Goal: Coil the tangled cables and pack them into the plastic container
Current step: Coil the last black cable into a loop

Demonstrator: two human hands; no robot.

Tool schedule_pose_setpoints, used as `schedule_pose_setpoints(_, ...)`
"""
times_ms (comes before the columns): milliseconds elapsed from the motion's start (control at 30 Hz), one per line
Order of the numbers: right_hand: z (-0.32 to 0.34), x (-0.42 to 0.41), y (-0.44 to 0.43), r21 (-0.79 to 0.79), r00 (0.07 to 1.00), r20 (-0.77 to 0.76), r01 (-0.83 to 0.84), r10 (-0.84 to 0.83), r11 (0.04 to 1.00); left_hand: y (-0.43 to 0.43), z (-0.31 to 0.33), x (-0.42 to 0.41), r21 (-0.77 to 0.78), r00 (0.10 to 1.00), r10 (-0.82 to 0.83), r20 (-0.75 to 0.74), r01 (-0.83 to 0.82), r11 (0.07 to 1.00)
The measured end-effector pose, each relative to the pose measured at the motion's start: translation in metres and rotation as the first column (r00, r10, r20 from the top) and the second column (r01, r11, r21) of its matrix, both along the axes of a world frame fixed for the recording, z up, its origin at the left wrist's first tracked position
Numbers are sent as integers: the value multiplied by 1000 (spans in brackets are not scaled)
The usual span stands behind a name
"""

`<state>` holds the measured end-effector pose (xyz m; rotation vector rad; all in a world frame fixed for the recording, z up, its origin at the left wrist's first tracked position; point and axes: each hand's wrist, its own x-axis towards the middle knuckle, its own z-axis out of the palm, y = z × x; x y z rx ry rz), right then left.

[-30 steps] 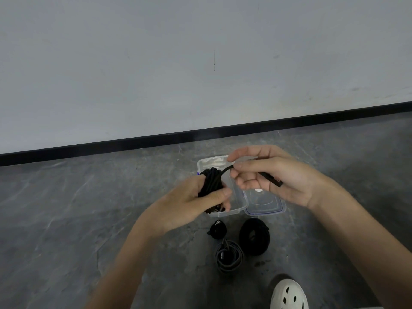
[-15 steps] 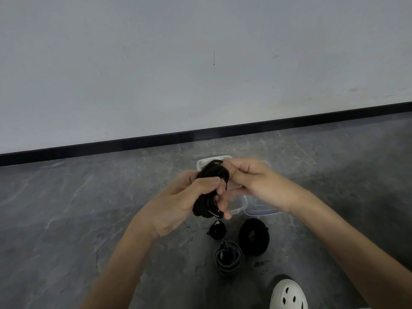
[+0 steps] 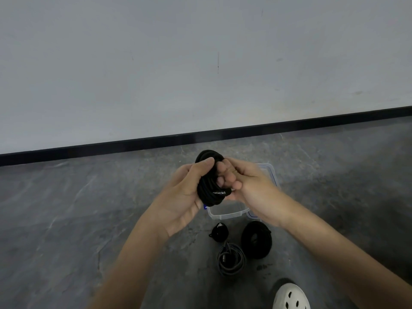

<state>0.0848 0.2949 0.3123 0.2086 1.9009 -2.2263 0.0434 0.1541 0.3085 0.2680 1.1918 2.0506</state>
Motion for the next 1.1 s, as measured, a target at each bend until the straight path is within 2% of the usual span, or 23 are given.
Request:
schedule_pose_setpoints(133,-2,2,-2,92,1000,-9,27,-27,995,0,-3,-1,23,997,-2,75,0,1000)
schedule_pose_setpoints(333,2,2,0,162,1000,-5,-7,8,987,3,-7,1,-35,993,59,102,-56,998)
schedule_pose_setpoints(600,-1,2,0,253,998,-63,39,-23,967,9,-5,5,-100,990,102,100,-92,991)
schedule_pose_setpoints(933,-10,0,-3,337,989,-131,106,-64,936,12,-2,6,-174,982,190,14,-185,967)
schedule_pose_setpoints(1100,-12,-1,-4,400,981,-173,151,-87,904,14,-4,7,-252,969,231,-91,-247,936)
